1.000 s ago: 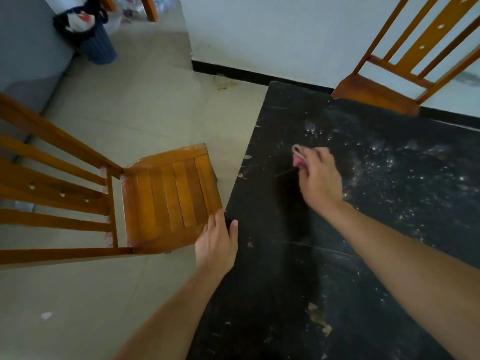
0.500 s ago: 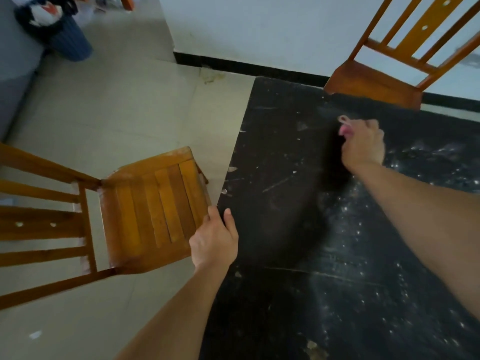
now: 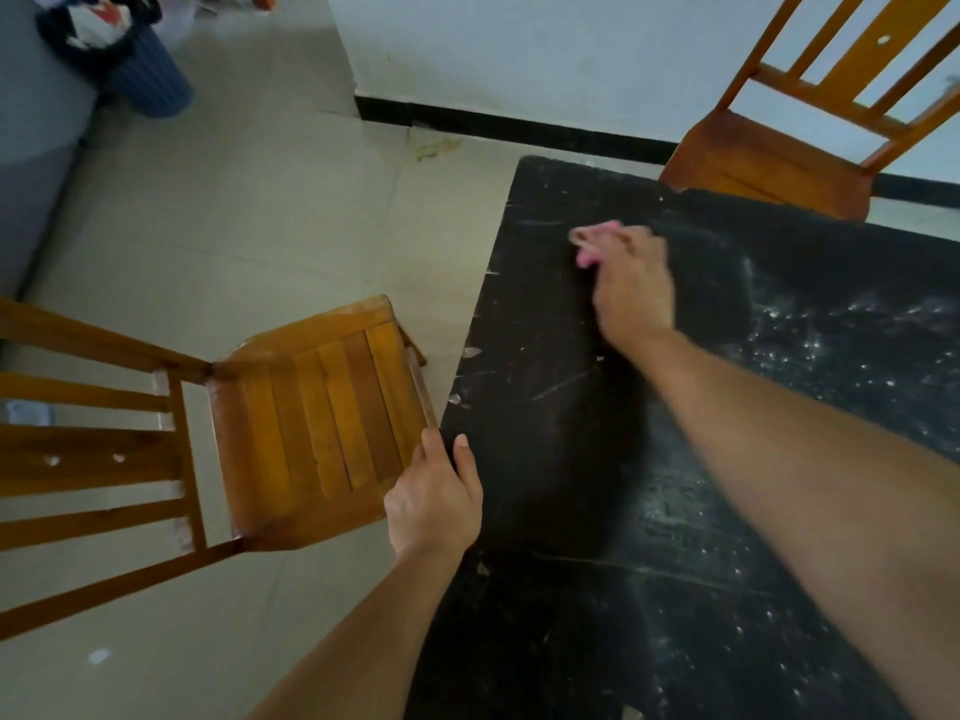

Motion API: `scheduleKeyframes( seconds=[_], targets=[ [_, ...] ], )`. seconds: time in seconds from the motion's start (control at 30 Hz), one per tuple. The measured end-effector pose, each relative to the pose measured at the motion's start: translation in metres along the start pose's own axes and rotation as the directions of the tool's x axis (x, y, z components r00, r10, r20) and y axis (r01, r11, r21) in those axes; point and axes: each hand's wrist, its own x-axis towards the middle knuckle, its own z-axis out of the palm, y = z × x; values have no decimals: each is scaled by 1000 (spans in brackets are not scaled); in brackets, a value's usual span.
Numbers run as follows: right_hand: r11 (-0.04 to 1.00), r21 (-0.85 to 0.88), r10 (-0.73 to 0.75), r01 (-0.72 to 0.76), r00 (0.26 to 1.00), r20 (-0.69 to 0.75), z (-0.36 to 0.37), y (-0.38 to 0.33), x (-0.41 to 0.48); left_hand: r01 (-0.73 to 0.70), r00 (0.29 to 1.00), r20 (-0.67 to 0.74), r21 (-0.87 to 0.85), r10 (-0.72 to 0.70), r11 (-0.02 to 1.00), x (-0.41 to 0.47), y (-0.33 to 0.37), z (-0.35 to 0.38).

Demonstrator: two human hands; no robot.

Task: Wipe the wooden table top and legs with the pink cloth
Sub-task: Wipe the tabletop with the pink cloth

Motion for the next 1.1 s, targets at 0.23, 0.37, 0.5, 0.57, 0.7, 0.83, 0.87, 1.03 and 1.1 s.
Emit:
scheduleKeyframes(
  seconds=[0.23, 0.37, 0.5, 0.57, 0.7, 0.83, 0.87, 1.03, 1.1],
  targets=[
    [895, 63, 446, -442, 889, -99, -53, 31, 22, 3, 1000, 10, -1, -3, 1000, 0, 1, -3],
    [986, 164, -10, 20, 998, -62, 4, -72, 37, 4, 1000, 9, 3, -4, 1000, 1, 0, -2],
    [977, 139, -175, 162, 981, 86, 45, -89, 33, 10, 1000, 23, 9, -10, 1000, 1, -1, 1],
    [993, 72, -98, 94, 994, 53, 36, -55, 37, 10, 1000, 27, 13, -11, 1000, 3, -1, 2],
    [919, -37, 393, -393, 919, -30, -23, 37, 52, 10, 1000, 21, 1, -10, 1000, 1, -1, 1],
    [920, 4, 389, -391, 913, -121, -38, 24, 76, 12, 999, 32, -2, -12, 1000, 2, -1, 0],
    [962, 37, 274, -271, 953, -129, -27, 2, 84, 13, 999, 33, 1, -13, 1000, 2, -1, 0],
    [998, 49, -38, 37, 999, 20, 41, -88, 117, 13, 1000, 5, -24, -13, 1000, 2, -1, 1],
    [999, -4, -42, 42, 997, 69, 52, -84, 122, 7, 1000, 4, -36, -7, 999, 2, -1, 2]
  ],
)
